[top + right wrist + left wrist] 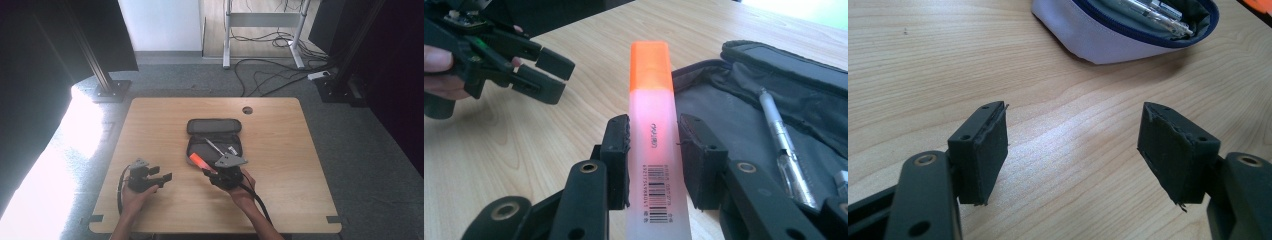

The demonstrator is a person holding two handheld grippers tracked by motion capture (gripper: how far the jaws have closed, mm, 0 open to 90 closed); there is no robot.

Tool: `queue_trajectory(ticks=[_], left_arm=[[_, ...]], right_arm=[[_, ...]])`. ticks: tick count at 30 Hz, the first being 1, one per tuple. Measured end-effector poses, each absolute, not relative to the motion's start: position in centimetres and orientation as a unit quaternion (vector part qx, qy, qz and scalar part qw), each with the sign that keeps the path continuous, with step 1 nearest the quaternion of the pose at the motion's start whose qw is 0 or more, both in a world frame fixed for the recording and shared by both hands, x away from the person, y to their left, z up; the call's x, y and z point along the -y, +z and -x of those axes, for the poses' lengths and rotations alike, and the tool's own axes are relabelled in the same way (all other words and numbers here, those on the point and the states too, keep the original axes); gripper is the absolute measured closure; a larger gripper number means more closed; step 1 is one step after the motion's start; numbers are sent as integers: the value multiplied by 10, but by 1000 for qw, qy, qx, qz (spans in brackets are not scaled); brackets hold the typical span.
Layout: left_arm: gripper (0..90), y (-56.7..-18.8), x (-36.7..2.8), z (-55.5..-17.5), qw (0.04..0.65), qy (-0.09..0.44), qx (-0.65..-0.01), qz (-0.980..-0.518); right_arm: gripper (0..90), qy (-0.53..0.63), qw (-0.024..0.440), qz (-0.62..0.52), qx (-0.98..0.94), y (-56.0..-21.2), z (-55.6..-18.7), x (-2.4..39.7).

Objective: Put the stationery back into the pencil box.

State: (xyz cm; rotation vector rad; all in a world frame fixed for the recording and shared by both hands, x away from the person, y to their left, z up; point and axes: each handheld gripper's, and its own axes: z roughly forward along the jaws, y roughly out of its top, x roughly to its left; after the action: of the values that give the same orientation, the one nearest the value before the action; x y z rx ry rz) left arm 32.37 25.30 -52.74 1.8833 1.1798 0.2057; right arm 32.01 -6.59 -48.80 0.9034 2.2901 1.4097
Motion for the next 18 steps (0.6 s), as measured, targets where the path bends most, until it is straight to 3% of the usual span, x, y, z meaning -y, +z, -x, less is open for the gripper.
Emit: queue_trajectory(ticks=[18], left_arm=[[287, -527, -252, -324, 439, 83, -472, -760]], right_arm=[[655, 486, 151, -334, -794, -491, -346, 72]])
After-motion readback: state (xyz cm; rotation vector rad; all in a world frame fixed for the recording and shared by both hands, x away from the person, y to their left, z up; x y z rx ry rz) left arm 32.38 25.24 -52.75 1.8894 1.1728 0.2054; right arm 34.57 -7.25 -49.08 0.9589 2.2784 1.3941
